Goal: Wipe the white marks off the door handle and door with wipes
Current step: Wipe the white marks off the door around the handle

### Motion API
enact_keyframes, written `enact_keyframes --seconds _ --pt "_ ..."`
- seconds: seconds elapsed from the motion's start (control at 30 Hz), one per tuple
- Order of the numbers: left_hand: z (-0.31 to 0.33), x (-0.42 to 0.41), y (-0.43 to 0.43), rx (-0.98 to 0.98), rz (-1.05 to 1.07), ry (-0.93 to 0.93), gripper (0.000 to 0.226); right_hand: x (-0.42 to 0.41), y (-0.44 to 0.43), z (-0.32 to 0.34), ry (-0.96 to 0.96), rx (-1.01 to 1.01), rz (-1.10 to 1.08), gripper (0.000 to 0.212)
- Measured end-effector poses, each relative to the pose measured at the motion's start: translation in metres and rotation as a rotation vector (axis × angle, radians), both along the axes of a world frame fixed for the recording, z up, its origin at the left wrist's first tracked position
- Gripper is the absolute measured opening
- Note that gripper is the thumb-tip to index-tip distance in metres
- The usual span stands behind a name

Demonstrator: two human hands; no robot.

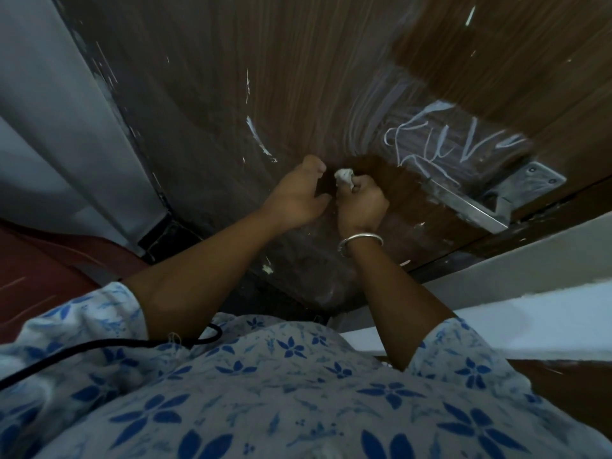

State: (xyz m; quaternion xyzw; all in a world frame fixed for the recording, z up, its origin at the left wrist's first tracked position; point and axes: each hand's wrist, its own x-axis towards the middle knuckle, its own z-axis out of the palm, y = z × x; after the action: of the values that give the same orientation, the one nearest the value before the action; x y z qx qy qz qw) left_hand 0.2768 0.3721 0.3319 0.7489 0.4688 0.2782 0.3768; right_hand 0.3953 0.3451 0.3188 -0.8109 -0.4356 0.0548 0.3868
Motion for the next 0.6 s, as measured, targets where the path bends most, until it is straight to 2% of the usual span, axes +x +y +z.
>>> enact_keyframes --seconds 0.1,0.27,0.37,0.47,0.6 --pt "0.0 -0.001 0.001 0.009 0.009 -0.003 0.049 -0.001 -0.003 -0.005 0.049 -0.028 -0.006 0.026" --pt "0.003 -0.003 0.003 0.006 0.002 -0.032 0.045 -0.01 0.014 0.022 -0.021 0.168 0.015 0.022" --pt "0.008 0.001 0.0 0.013 -0.009 -0.122 0.037 -0.012 0.017 0.026 -0.017 0.203 0.019 0.021" --pt "0.017 0.011 -0.001 -0.107 0.052 -0.297 0.027 -0.011 0.013 0.02 0.052 0.223 0.008 0.016" --pt "0.026 0.025 0.001 -0.33 0.135 -0.43 0.009 -0.006 0.009 0.017 -0.013 0.241 0.12 0.006"
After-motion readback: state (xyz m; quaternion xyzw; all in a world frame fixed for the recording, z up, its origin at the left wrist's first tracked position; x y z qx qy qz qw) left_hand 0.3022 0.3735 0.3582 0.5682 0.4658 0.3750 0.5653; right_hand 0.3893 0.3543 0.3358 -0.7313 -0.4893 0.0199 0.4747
